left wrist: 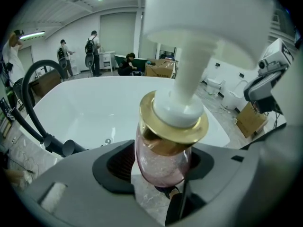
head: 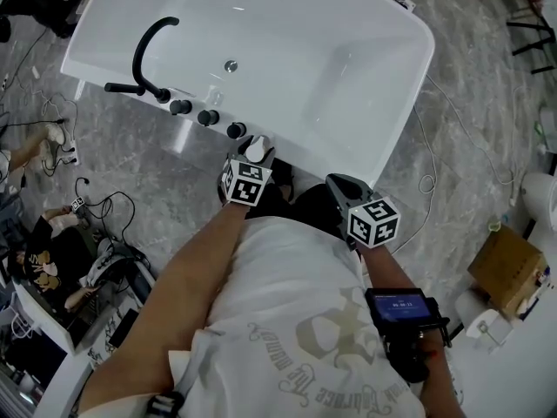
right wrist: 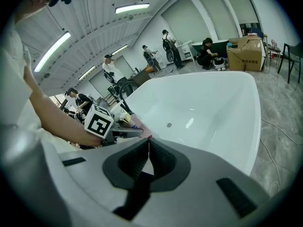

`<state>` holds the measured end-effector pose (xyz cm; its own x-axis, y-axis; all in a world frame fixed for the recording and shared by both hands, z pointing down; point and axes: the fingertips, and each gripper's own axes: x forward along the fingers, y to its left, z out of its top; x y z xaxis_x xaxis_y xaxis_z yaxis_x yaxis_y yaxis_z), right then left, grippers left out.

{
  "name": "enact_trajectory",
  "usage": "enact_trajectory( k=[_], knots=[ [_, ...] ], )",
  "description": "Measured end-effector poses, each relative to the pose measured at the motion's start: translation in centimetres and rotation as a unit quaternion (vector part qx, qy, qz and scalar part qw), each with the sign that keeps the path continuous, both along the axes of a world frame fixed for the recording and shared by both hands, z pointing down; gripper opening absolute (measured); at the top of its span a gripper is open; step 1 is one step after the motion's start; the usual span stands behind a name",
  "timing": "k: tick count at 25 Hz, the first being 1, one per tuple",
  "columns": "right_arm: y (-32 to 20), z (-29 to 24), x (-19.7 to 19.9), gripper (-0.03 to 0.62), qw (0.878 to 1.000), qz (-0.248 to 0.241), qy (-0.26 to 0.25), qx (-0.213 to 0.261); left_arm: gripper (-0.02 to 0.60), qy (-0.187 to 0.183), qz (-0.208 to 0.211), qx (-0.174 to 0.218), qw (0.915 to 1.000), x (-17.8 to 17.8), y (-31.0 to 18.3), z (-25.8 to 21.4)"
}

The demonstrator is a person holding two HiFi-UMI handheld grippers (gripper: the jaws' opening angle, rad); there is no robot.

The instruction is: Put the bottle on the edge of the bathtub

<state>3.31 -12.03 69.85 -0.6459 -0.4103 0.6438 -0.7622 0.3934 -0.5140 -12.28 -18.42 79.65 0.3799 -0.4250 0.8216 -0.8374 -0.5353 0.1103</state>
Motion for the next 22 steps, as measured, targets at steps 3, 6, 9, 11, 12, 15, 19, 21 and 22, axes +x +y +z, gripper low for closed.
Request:
enact_trajectory(
  k=[3,6,9,11,12,15,19,21,22],
  knots=[
    [-0.1,0.0,-0.1,0.006,1.000,-0.002,0.002,0.002,0.256,0.000,0.004,0.004,1.0000,0.0,-0.1,-0.2],
    [-0.2,-0.1,-0.2,0.006,1.000,-0.003,0.001,0.004,0.261,0.002,0.007,0.005,1.0000,0.0,-0.1,-0.4],
    [-0.3,-0.2,-0.4,0.006,1.000,-0.003,-0.001,0.003,0.262,0.004,0.011,0.007,0.9999,0.1,-0.1,-0.6],
    [-0.2,-0.1,-0.4,0.006,1.000,-0.005,0.000,0.002,0.262,0.005,0.013,0.010,0.9999,0.0,-0.2,-0.9],
    [-0.2,0.0,-0.4,0.006,1.000,-0.006,0.000,0.002,0.262,0.006,0.014,0.011,0.9998,0.0,-0.1,-1.0],
    [-0.2,-0.1,-0.4,0.006,1.000,-0.009,0.001,0.002,0.262,0.009,0.021,0.015,0.9996,0.2,0.1,-1.5],
    [-0.4,-0.3,-0.7,0.006,1.000,-0.014,0.002,0.004,0.262,0.015,0.028,0.021,0.9993,0.3,0.5,-2.0],
    [-0.6,-0.5,-0.9,0.006,1.000,-0.019,0.002,0.006,0.262,0.017,0.031,0.023,0.9991,0.4,0.7,-2.3],
    [-0.7,-0.6,-1.0,0.006,1.000,-0.021,0.002,0.007,0.262,0.018,0.033,0.022,0.9990,0.4,0.8,-2.4]
  ],
)
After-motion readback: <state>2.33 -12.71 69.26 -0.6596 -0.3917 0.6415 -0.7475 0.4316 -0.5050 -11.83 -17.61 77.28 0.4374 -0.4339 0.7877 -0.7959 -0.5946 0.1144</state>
